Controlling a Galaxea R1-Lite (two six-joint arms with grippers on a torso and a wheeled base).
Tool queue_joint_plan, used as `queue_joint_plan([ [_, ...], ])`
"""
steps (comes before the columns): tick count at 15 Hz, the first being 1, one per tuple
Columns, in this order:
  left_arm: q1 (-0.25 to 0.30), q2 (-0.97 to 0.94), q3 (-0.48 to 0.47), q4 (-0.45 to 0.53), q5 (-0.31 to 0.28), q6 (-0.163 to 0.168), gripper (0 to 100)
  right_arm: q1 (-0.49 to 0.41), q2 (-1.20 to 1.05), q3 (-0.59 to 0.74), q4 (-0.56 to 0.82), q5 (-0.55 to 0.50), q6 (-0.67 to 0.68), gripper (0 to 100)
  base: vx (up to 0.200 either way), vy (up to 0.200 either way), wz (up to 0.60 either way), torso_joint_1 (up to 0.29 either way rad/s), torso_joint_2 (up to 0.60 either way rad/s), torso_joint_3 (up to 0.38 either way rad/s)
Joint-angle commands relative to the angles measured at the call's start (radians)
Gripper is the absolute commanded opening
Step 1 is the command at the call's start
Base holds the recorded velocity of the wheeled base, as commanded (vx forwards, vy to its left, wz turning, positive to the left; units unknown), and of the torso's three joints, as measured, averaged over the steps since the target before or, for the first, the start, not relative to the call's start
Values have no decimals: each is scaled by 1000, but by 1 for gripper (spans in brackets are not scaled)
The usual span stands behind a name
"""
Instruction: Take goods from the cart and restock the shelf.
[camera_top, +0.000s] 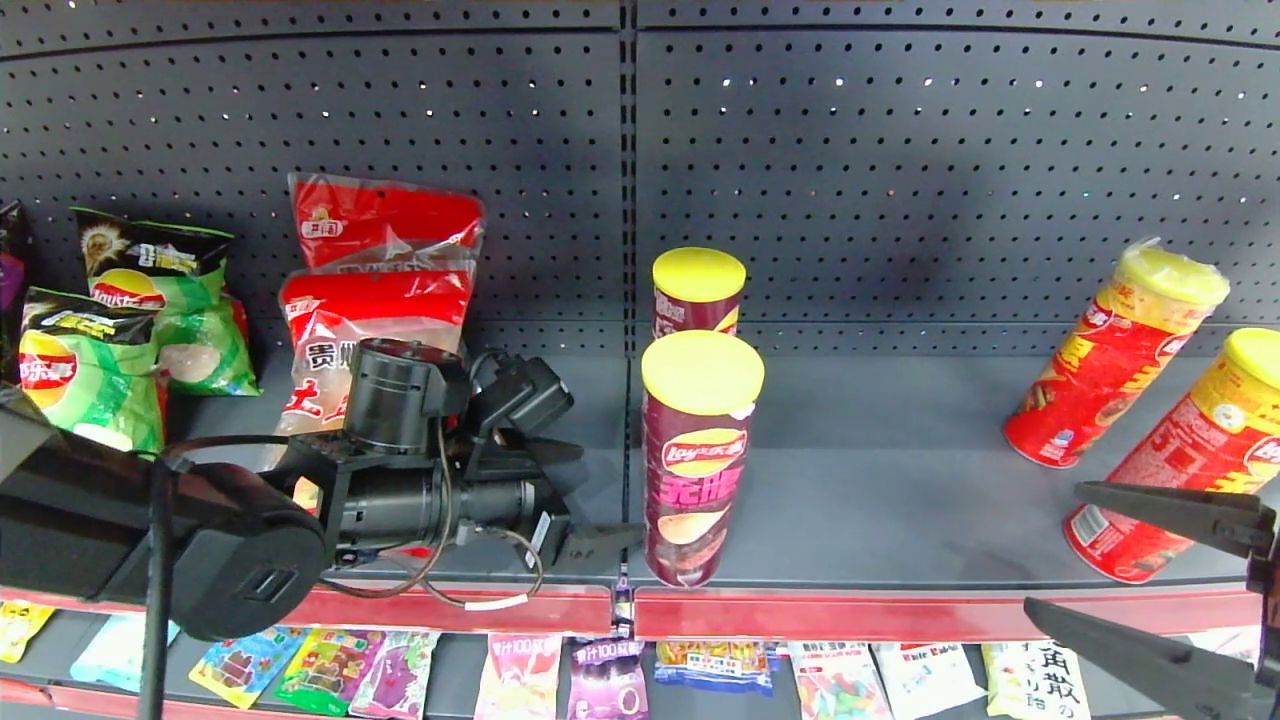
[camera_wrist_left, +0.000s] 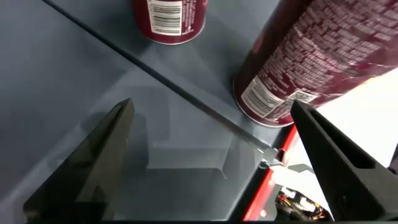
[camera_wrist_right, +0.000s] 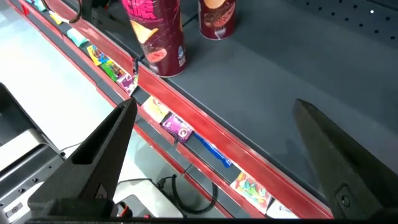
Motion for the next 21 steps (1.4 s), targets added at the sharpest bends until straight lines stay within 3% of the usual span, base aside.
queue_joint_plan([
  [1,0,10,-6,0,-1,0,100,0,5,-1,0,0,-1,100,0,0,0,0,0,0],
  [7,5,-7,5,-2,1,0,100,0,7,13,0,0,-1,100,0,0,0,0,0,0],
  [9,6,-78,45,-8,33,-7,100,2,-4,36,0,0,-1,100,0,0,0,0,0,0],
  [12,15,-337,217,-2,93,-58,100,0,-107,114,1,-3,-1,100,0,0,0,0,0,0],
  [14,17,-512,342,9,183,-102,100,0,-248,211,4,-8,-4,100,0,0,0,0,0,0],
  [16,17,-704,485,49,314,-147,100,-55,-420,243,141,-91,12,100,0,0,0,0,0,0],
  [17,17,-751,514,61,351,-158,100,-84,-458,237,188,-114,30,100,0,0,0,0,0,0],
  [19,32,-949,559,181,529,-254,100,-201,-599,177,392,-155,81,100,0,0,0,0,0,0],
  [20,55,-1044,546,307,607,-303,100,-261,-634,140,491,-178,81,100,0,0,0,0,0,0],
  [21,72,-1110,540,393,634,-316,100,-308,-639,126,534,-198,81,100,0,0,0,0,0,0],
])
